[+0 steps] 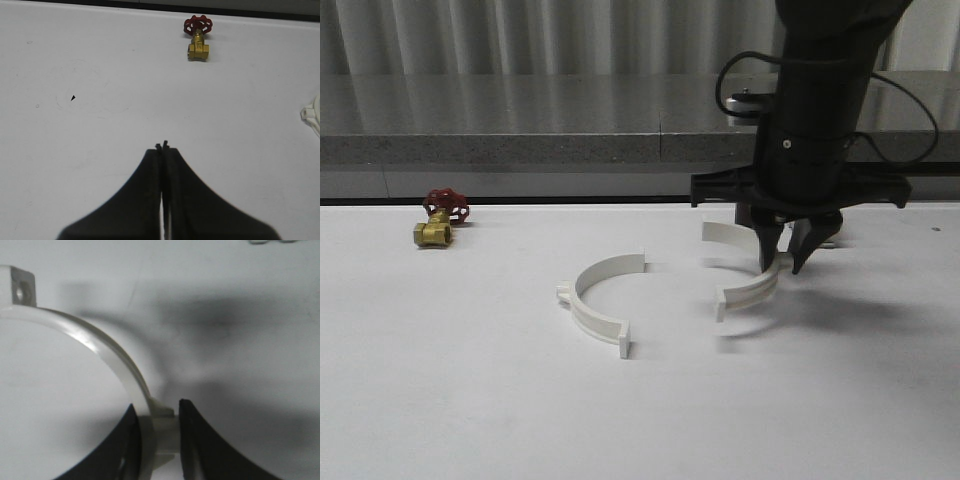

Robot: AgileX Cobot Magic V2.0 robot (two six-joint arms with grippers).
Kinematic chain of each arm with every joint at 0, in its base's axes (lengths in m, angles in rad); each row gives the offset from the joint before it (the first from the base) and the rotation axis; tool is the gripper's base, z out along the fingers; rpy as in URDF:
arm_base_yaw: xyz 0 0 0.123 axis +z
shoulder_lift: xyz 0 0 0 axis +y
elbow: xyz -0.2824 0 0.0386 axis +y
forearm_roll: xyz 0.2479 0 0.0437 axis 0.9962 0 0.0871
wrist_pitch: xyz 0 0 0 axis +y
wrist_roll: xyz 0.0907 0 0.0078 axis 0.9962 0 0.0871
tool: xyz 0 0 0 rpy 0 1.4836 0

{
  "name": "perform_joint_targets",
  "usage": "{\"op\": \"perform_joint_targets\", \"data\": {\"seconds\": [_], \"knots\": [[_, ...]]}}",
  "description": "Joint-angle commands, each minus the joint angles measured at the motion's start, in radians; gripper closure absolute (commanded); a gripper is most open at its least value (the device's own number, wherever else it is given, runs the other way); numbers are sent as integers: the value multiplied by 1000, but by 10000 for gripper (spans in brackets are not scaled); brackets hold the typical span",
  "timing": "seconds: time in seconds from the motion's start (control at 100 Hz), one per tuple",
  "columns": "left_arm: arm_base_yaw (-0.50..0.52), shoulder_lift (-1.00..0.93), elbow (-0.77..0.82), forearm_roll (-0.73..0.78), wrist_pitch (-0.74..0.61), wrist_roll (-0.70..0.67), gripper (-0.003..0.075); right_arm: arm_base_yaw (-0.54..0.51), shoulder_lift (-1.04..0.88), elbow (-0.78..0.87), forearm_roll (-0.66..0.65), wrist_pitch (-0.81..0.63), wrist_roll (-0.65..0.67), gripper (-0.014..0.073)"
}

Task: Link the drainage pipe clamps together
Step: 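Carry the held clamp half with the right gripper toward the placed half, then push the clamp half against the placed half, then open the right gripper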

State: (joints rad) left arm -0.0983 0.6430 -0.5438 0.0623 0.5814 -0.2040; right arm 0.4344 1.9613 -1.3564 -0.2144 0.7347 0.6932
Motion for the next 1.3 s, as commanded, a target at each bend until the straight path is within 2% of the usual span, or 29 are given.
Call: {"op": "perform_joint_targets", "data": {"seconds": [0.0, 1.29], "knots": [[1, -1, -28, 3, -69, 0, 740, 13, -36, -33, -28, -17, 32, 588], [1, -1, -28, 3, -69, 0, 740, 112, 57, -90, -9, -41, 153, 588]]}}
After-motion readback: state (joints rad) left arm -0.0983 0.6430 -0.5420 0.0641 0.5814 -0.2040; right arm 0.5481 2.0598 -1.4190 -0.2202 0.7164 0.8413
